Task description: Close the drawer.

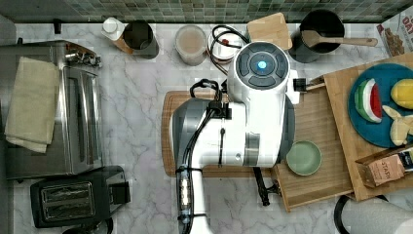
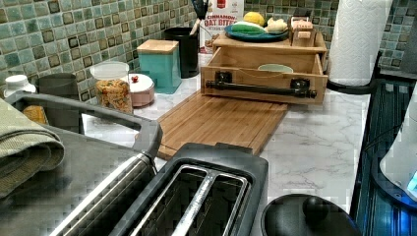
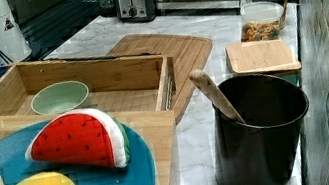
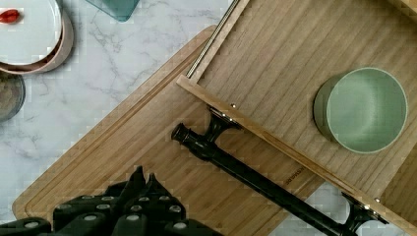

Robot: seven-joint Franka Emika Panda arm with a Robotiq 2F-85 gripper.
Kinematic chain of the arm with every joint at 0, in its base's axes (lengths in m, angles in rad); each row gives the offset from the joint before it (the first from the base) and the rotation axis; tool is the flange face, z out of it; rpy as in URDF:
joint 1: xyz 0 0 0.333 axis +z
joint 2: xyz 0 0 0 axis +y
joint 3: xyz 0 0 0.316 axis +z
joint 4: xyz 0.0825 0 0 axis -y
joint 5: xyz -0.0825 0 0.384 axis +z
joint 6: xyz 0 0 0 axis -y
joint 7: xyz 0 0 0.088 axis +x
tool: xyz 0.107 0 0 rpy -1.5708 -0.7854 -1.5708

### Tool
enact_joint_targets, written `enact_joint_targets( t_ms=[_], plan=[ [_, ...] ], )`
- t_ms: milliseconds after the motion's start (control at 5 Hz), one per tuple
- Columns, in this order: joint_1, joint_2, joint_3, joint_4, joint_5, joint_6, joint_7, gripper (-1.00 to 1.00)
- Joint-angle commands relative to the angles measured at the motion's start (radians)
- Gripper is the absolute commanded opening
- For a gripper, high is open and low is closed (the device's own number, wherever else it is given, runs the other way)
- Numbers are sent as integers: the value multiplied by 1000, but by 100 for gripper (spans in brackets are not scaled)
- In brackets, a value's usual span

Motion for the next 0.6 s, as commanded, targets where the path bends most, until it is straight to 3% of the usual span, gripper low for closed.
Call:
enact_joint_targets(
  t_ms=[200, 400, 600],
  plan=[
    [-1, 0, 0, 0, -5, 0, 0, -100],
    [-45, -53, 92, -85, -25, 66, -85, -100],
    [-81, -79, 177, -120, 31, 74, -139, -100]
  ],
)
